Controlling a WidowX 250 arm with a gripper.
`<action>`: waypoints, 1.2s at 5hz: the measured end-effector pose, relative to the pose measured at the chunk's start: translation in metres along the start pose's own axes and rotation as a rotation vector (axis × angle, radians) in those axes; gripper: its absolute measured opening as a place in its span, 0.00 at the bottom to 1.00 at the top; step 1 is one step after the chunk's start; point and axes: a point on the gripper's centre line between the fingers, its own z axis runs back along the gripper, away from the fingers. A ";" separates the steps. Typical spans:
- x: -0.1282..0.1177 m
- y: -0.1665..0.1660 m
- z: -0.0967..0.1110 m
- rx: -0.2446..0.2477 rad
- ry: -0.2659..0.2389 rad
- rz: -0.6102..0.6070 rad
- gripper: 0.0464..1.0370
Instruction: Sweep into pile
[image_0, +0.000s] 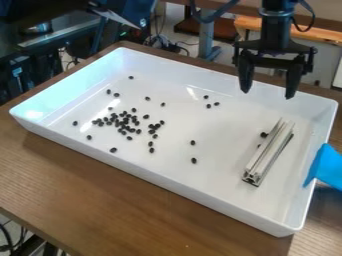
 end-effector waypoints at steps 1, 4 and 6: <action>-0.004 0.002 -0.018 0.012 0.044 0.006 0.96; -0.051 -0.004 -0.021 -0.002 0.081 -0.056 0.96; -0.065 -0.020 -0.024 -0.005 0.072 -0.087 0.96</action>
